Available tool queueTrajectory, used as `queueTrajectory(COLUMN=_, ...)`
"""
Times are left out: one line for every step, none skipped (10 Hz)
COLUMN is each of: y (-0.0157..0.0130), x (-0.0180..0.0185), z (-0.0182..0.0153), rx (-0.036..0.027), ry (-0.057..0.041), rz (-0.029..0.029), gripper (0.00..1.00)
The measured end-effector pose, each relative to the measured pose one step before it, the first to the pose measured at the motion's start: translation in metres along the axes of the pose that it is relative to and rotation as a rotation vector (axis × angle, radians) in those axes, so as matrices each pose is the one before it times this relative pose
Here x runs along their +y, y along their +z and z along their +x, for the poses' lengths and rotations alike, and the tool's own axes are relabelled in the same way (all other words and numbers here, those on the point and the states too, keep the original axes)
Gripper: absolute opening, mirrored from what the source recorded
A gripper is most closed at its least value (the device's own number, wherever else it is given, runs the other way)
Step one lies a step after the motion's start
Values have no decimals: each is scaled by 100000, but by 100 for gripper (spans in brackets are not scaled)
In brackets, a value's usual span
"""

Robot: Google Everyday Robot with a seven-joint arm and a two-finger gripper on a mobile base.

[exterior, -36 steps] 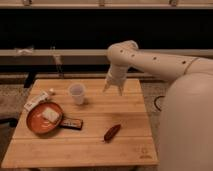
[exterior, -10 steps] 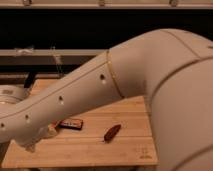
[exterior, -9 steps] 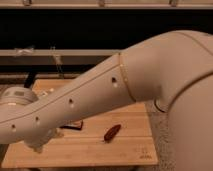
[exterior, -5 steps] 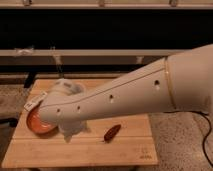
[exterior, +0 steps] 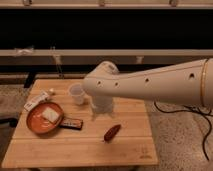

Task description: Move the arm in a circular motion

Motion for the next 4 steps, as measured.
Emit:
queueTrajectory(y=126, x=-1512, z=-1022, rx=13, ry=3582, rz=-1164, gripper=65)
queueTrajectory(y=20, x=-202, z=-136, rx=36, ry=514, rz=-122, gripper=65)
queueTrajectory(y=-18, x=255, z=-40, rx=-66, ry=-442, rz=-138, gripper=65)
queueTrajectory(y=-9, x=-36, z=12, rx=-40, ry=82, rz=-36, gripper=65)
